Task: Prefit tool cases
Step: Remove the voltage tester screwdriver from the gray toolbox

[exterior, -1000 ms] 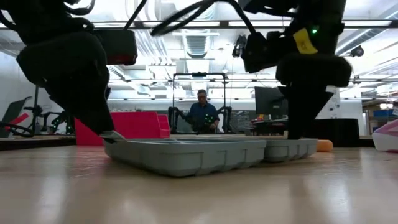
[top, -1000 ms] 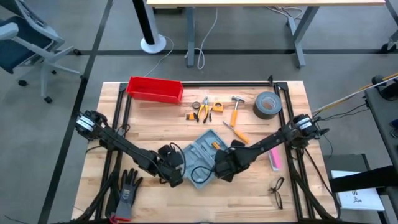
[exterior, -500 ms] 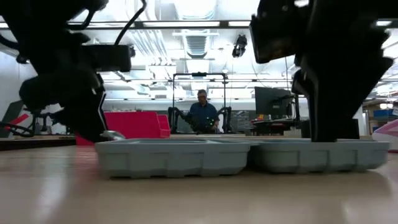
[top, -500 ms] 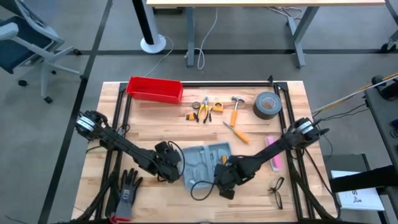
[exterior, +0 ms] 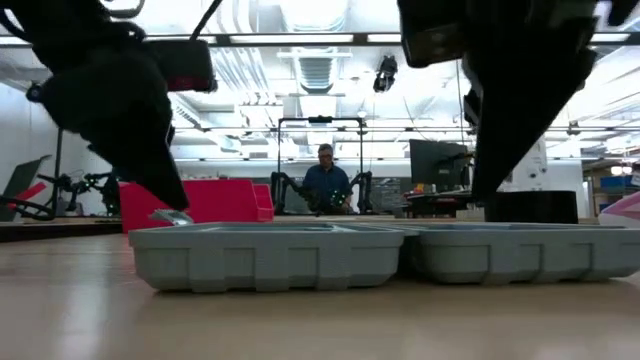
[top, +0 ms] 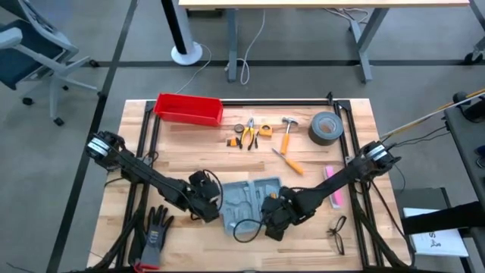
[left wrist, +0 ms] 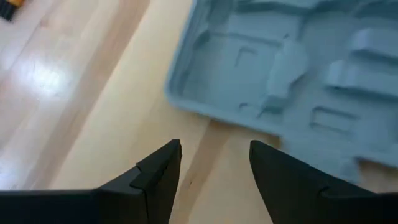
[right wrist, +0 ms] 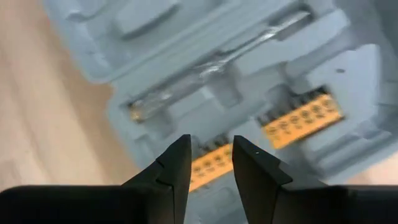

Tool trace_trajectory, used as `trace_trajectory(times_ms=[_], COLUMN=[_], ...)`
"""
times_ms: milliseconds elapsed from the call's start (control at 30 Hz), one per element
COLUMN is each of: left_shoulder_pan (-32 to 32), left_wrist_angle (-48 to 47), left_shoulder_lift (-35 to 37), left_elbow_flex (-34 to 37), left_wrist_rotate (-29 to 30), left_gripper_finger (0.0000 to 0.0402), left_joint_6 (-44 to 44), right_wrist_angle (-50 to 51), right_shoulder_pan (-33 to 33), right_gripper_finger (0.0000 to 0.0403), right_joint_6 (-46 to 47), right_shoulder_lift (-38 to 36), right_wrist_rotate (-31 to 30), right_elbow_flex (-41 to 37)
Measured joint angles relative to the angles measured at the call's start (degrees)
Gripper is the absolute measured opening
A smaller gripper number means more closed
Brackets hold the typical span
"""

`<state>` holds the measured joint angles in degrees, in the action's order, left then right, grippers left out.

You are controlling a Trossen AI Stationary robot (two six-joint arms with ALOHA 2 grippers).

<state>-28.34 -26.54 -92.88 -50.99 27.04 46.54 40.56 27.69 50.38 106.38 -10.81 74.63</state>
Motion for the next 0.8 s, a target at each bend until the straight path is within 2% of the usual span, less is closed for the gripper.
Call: trace_trajectory(times_ms=[100, 267, 467, 600, 800], left_shoulder_pan=[0.0, 0.0, 0.0, 0.0, 0.0], left_wrist_angle=[4.0, 9.3, 12.2, 11.9, 12.1], left_shoulder_lift=[-0.1, -0.6, -0.7, -0.7, -0.7], left_elbow_flex=[0.0, -0.1, -0.1, 0.1, 1.9], left_wrist_rotate=[-3.7, -7.6, -11.0, -12.0, -12.1], left_gripper_finger=[0.0198, 0.0198, 0.0198, 0.0198, 0.0198], left_joint_6=[-1.0, -1.5, -1.5, -1.4, -0.8], right_wrist_angle=[1.3, 0.2, -5.7, -10.3, -10.9], right_shoulder_pan=[-1.4, -3.5, -4.3, -4.7, -5.9], right_gripper_finger=[0.0090, 0.0087, 0.0100, 0.0110, 0.0125], right_joint_6=[3.2, 6.5, 8.7, 8.6, 9.1], right_shoulder_lift=[-0.1, -0.1, 0.3, 0.5, 0.8], right_wrist_rotate=[-0.1, 3.0, 6.1, 7.7, 8.3], right_elbow_flex=[0.0, 0.0, 0.0, 0.1, 0.1])
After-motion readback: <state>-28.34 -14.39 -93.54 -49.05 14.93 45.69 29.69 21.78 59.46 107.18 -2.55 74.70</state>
